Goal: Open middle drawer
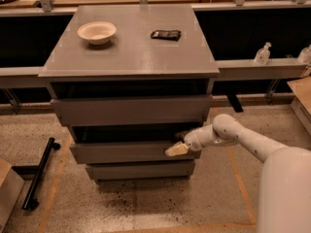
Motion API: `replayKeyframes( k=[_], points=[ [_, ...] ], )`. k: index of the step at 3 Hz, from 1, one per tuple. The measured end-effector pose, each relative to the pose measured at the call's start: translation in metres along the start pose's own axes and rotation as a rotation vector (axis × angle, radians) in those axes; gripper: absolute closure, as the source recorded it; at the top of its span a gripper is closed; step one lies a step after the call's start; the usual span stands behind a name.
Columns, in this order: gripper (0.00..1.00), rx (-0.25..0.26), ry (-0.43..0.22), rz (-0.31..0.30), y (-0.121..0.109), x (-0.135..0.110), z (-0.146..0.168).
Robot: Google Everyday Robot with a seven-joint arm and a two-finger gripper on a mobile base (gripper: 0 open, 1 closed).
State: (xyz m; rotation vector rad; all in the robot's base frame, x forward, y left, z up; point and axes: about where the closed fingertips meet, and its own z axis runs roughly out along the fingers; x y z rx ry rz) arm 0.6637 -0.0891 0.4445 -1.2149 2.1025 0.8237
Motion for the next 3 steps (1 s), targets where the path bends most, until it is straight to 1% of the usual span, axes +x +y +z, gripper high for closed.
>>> replayKeyframes(
  k=[2,3],
  points=[
    [0.88,0.000,0.000,0.000,0.0020,-0.0062,-0.0058],
    [0.89,-0.004,0.001,0.000,0.0034,-0.0061,-0.0031]
  ],
)
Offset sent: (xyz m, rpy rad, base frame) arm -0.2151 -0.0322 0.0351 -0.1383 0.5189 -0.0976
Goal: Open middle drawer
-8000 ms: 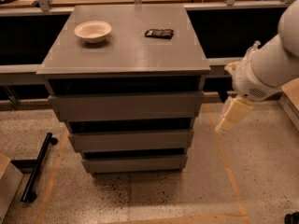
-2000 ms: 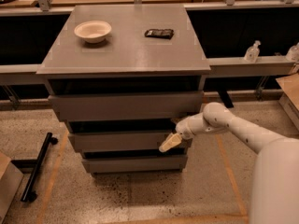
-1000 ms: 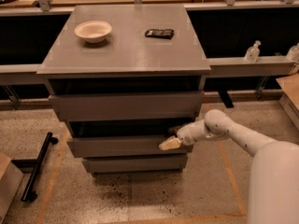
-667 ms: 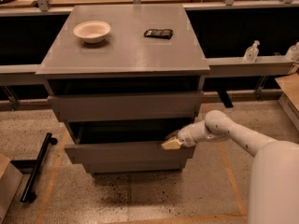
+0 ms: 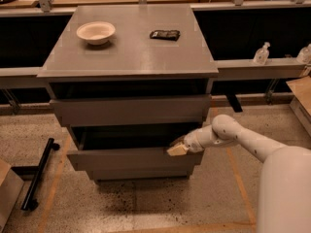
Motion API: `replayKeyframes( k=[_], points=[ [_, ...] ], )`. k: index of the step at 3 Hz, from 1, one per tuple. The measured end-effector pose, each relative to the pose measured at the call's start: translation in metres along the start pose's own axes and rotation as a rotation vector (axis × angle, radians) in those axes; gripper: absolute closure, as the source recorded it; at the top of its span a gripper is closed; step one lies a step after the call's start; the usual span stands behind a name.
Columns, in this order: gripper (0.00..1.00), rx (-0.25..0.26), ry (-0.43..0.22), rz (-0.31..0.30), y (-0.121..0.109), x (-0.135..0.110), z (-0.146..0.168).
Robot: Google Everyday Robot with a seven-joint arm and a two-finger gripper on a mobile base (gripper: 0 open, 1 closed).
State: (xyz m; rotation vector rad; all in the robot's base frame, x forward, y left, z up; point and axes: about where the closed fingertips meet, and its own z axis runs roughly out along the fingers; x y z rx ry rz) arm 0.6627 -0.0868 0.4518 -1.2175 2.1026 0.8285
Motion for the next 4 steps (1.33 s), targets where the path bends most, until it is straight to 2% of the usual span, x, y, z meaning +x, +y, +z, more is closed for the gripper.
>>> replayKeyframes(
  k=[1,3,4],
  points=[
    [0.66,-0.005,0.021,0.017,0.0017,0.0047,0.0028],
    [0.20,-0.006,0.021,0.017,0.0025,0.0024,0.0006],
    [0.00,-0.006,0.021,0.017,0.0026,0.0024,0.0006]
  ],
)
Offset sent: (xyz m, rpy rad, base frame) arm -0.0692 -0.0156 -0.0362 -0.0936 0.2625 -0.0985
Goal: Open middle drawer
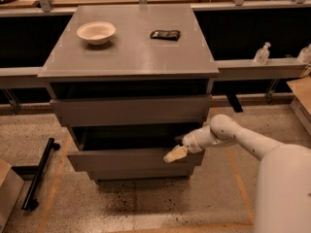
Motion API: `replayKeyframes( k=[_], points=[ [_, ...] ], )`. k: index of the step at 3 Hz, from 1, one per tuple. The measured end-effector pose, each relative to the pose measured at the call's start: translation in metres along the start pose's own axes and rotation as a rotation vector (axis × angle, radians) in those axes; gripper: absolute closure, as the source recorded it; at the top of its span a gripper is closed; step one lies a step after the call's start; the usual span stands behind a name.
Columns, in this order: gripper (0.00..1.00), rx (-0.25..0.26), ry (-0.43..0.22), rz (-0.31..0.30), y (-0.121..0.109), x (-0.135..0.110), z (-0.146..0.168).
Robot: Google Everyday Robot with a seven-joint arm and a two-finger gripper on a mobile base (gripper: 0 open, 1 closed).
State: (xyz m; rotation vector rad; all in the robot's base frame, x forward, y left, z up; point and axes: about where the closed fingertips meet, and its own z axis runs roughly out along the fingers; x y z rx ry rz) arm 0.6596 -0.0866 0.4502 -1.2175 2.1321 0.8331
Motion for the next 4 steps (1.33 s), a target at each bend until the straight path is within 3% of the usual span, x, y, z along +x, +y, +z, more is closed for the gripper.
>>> replayKeyframes(
  k=[1,2,4],
  points=[
    [0.00,-0.034,0.096,0.161,0.035,0.040,-0.001],
    [0.00,-0.034,0.096,0.161,0.035,0.038,-0.003],
    [0.00,-0.141,0.297,0.330,0.093,0.064,-0.026]
  ],
)
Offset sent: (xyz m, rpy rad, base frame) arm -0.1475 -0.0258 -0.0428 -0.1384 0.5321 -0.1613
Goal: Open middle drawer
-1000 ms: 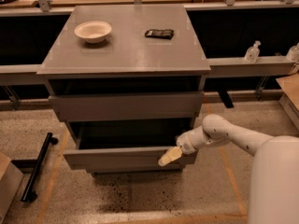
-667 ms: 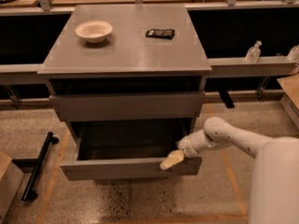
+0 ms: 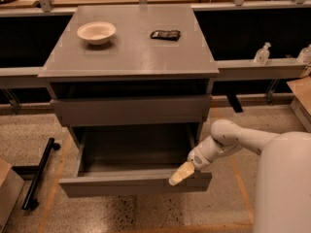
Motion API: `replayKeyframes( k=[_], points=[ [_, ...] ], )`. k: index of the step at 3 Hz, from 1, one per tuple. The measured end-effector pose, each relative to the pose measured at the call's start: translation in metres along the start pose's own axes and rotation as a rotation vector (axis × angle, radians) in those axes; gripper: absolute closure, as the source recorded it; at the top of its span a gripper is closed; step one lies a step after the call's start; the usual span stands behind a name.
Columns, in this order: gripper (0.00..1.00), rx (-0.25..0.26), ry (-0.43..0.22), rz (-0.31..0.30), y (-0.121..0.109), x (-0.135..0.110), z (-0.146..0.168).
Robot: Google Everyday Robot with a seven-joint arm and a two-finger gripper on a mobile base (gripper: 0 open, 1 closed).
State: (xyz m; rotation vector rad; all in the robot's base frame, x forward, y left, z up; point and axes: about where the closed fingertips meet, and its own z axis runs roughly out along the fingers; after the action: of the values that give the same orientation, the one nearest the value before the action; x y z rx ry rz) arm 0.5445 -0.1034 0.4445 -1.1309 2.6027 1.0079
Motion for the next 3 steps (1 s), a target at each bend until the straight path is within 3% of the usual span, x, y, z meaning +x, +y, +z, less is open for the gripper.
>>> replayKeyframes(
  k=[2,3],
  points=[
    [0.00,-0.072,0.144,0.056,0.041,0.017,-0.009],
    [0.00,-0.128,0.161,0.121,0.048,0.038,-0.002]
  ],
)
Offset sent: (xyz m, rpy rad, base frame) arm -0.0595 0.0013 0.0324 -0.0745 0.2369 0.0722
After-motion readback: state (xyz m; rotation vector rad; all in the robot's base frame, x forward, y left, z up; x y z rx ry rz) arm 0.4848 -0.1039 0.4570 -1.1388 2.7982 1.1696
